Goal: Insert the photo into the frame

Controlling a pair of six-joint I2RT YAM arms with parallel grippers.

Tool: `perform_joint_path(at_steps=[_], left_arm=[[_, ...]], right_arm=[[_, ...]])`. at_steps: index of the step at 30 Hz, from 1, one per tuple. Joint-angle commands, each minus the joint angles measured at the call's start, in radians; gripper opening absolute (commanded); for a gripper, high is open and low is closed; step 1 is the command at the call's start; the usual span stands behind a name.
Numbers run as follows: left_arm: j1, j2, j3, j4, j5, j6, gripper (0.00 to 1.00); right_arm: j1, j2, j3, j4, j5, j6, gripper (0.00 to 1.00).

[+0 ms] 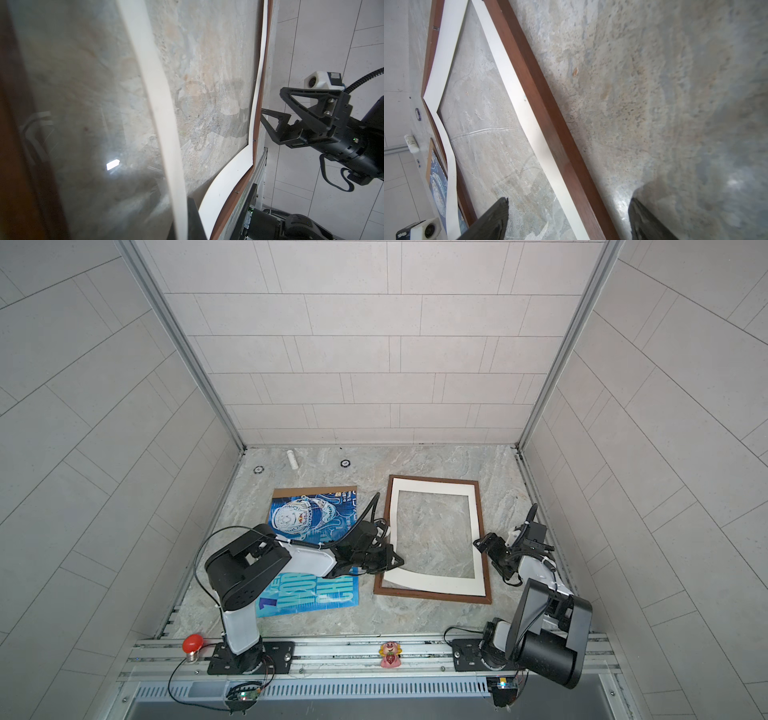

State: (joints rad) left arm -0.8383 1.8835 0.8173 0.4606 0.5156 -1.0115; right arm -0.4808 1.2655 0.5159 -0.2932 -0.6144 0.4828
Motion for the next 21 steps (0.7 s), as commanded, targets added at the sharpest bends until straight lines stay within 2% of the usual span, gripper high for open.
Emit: perform_joint_path(at_steps=[1,8,16,21], left_arm=[[-0.004,0.0,0.016,-0.006,-0.012,0.025,0.11],[-0.002,-0.02,0.022,-0.067,-0.023,0.053,0.38],[-0.002,-0.04,0.076,-0.24,-0.021,0.147,0.51],[-0.002,-0.074,0.114,-0.434,-0.056,0.24,0.59]], right_arm=[[-0.002,0.029,-0.025,-0.047,0.007,0.002,0.86],[-0.001,0.022,-0.027,-0.048,-0.007,0.001,0.86],[-0.001,-0.004,-0.021,-0.057,-0.027,-0.028,0.86],[-0.002,0.004,-0.023,-0.049,-0.04,-0.029,0.86]])
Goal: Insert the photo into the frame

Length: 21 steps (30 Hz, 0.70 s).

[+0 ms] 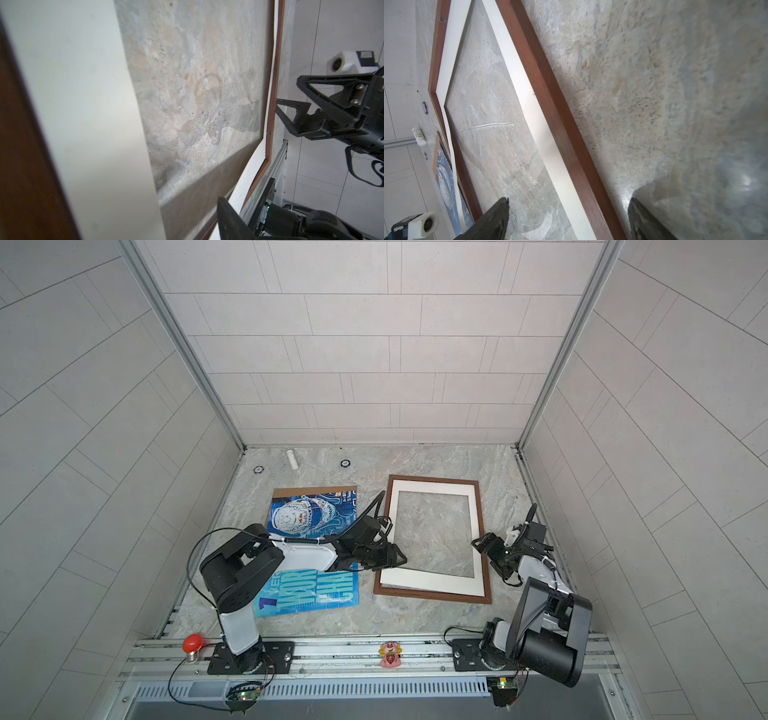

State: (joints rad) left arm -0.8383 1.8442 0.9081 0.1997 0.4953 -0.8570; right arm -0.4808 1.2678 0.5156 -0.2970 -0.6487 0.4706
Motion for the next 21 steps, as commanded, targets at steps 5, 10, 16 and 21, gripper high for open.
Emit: perform_joint_path(at_steps=[5,10,16,21], left_arm=[[-0.002,-0.062,0.058,-0.294,-0.045,0.166,0.63],[-0.004,-0.016,0.113,-0.337,-0.026,0.179,0.63],[-0.005,-0.052,0.138,-0.479,-0.156,0.203,0.65],[-0.005,-0.075,0.181,-0.579,-0.159,0.237,0.69]], right_arm=[[-0.001,0.013,-0.03,-0.023,-0.032,-0.007,0.86],[0.0,0.01,-0.036,-0.016,-0.045,-0.006,0.86],[0.0,-0.01,-0.034,-0.028,-0.046,-0.009,0.86],[0.001,-0.028,-0.024,-0.031,-0.037,-0.001,0.86]])
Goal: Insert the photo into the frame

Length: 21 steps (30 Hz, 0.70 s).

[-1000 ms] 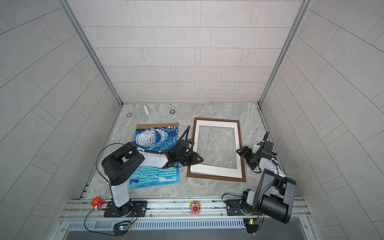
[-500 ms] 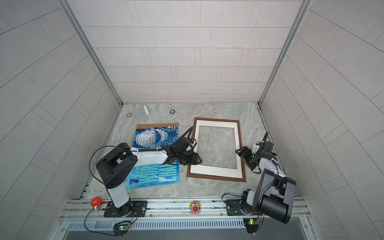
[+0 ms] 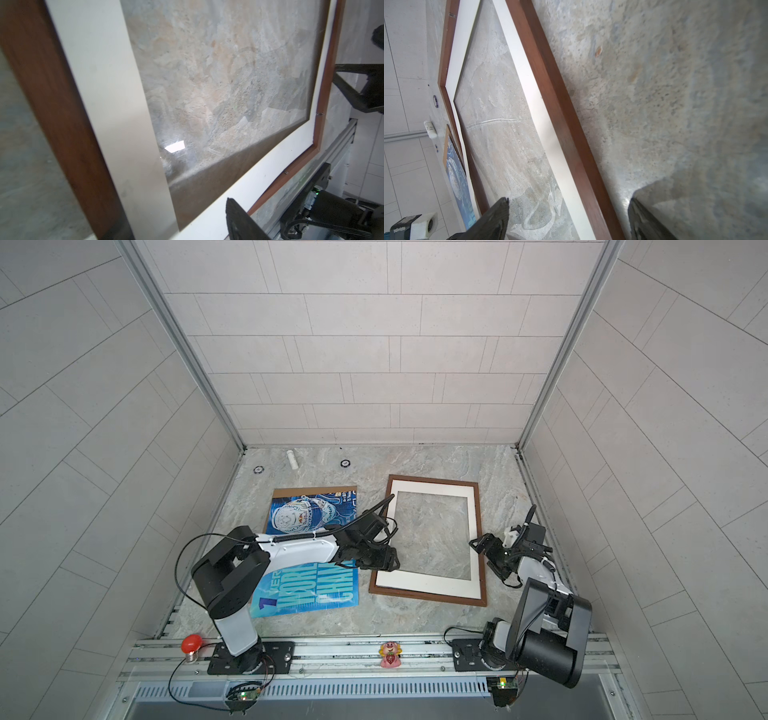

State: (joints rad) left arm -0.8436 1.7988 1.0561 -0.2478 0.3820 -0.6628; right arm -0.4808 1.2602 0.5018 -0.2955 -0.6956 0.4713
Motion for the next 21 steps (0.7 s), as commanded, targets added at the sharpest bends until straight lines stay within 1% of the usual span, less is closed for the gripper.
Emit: perform_joint_path(at_steps=[1,4,7,10,14,16,18,21], left_arm=[[0.001,-0.031,0.046,-0.152,-0.039,0.043,0.69],[0.0,-0.024,0.101,-0.215,-0.003,0.052,0.71],[0.0,0.001,0.173,-0.348,-0.041,0.072,0.73],[0.0,-0.008,0.19,-0.398,-0.08,0.08,0.73],[0.001,-0.036,0.181,-0.422,-0.108,0.087,0.75],[0.001,-0.035,0.188,-0.451,-0.11,0.108,0.74],[0.001,-0.05,0.17,-0.44,-0.102,0.115,0.72],[0.006,-0.093,0.112,-0.381,-0.078,0.108,0.71]], right_arm=[[0.004,-0.025,-0.007,-0.036,0.014,-0.004,0.86],[0.021,-0.039,0.001,-0.04,0.04,-0.014,0.86],[0.04,-0.03,0.003,-0.04,0.048,-0.018,0.86],[0.049,-0.022,0.007,-0.05,0.047,-0.022,0.86],[0.063,-0.052,0.018,-0.075,0.066,-0.032,0.86],[0.07,-0.068,0.023,-0.079,0.07,-0.031,0.86],[0.081,-0.078,0.03,-0.086,0.068,-0.027,0.86],[0.137,-0.091,0.038,-0.083,0.09,-0.017,0.86]])
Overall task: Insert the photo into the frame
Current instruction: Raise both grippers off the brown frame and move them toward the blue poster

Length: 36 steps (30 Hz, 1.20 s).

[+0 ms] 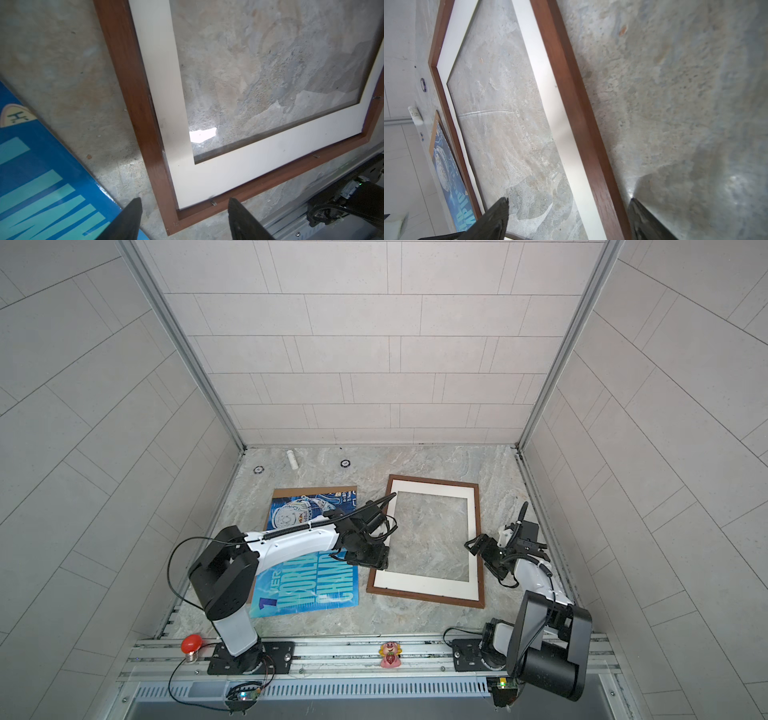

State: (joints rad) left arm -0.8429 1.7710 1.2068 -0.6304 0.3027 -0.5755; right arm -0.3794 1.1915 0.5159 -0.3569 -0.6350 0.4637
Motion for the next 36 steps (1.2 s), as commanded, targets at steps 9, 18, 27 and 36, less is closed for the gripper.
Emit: perform_joint_path(at_steps=[9,18,27,36], left_arm=[[0.182,-0.277,-0.205,0.072,0.07,0.015,0.67],[0.421,-0.47,-0.328,-0.029,0.017,0.012,0.56],[0.421,-0.63,-0.493,-0.077,-0.109,-0.115,0.44],[0.415,-0.714,-0.636,-0.038,-0.116,-0.196,0.28]], right_arm=[[0.298,-0.135,0.095,-0.036,0.189,-0.009,0.85],[0.593,-0.107,0.176,0.049,0.259,0.143,0.83],[0.936,0.184,0.343,0.132,0.264,0.202,0.82],[1.153,0.4,0.462,0.264,0.234,0.304,0.82]])
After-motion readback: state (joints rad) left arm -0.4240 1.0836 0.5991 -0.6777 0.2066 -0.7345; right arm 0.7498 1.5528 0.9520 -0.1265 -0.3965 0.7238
